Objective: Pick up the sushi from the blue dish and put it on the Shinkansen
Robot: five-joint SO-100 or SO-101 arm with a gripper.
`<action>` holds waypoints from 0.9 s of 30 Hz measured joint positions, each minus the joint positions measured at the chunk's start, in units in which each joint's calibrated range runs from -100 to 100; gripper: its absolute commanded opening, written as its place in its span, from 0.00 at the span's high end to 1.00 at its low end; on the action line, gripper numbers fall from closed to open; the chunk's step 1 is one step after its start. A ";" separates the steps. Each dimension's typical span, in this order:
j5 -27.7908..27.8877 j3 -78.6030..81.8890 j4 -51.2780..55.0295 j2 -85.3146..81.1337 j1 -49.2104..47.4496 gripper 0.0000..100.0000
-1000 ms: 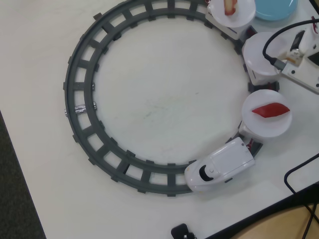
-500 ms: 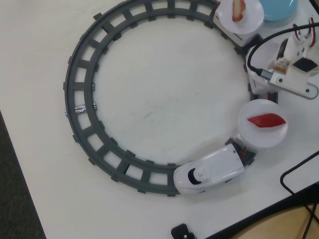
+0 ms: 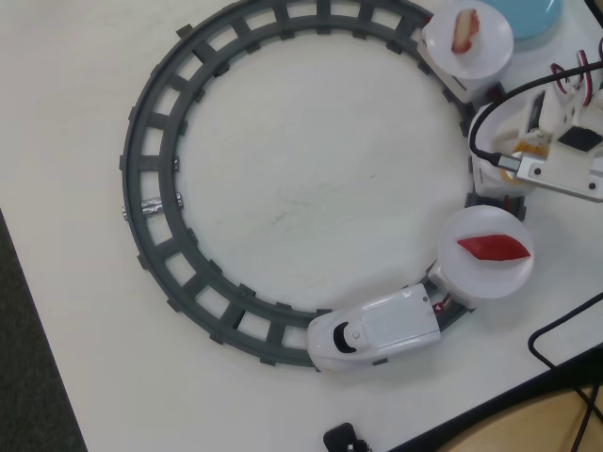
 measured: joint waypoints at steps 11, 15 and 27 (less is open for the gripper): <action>-5.28 0.09 5.42 -26.78 6.07 0.73; -5.44 10.09 5.34 -42.11 18.20 0.74; -1.67 41.33 -2.97 -77.39 47.50 0.74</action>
